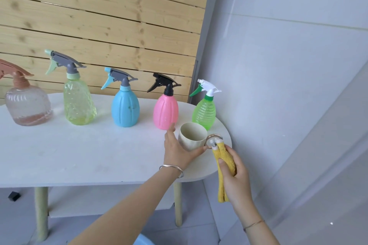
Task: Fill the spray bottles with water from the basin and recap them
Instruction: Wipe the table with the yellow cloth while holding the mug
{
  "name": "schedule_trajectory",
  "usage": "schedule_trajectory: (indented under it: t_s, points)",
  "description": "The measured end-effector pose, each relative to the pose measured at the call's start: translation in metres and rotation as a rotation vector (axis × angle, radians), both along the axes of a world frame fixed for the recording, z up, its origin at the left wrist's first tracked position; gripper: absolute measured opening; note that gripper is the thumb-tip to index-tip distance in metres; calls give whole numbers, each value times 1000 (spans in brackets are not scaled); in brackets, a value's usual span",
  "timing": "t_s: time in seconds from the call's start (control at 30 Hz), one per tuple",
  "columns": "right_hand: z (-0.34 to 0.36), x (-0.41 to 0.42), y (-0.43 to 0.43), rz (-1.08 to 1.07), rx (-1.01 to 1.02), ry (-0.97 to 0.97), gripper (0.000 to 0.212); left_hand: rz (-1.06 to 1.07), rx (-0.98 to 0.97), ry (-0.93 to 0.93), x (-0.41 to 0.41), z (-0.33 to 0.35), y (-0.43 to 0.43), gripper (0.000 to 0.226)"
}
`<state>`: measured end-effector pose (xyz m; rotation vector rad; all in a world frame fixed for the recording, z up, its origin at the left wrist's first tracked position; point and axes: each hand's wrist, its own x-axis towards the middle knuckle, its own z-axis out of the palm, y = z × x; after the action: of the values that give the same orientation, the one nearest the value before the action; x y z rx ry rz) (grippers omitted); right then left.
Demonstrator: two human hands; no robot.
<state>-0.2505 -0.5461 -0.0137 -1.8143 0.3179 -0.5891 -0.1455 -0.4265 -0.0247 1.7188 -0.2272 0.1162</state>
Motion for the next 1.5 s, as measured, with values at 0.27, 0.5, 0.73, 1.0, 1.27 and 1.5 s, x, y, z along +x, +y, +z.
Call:
schedule_trajectory:
  t_s: [0.27, 0.5, 0.73, 1.0, 1.27, 1.5]
  points:
    - [-11, 17, 64, 285, -202, 34, 43, 163, -13, -55, -18, 12, 144, 73]
    - [-41, 79, 126, 176, -898, 160, 52, 346, 82, -132, -53, 19, 291, 64]
    - [-38, 93, 205, 185, -798, 237, 68, 511, -16, -30, -75, 2, 349, 53]
    - [-36, 104, 369, 548, -909, 104, 44, 570, -186, 37, -72, -7, 352, 38]
    - [-42, 103, 270, 278, -950, 86, 46, 621, -219, 24, -74, -5, 382, 30]
    - [-33, 159, 281, 173, -816, 251, 39, 662, -236, 69, -68, -22, 406, 27]
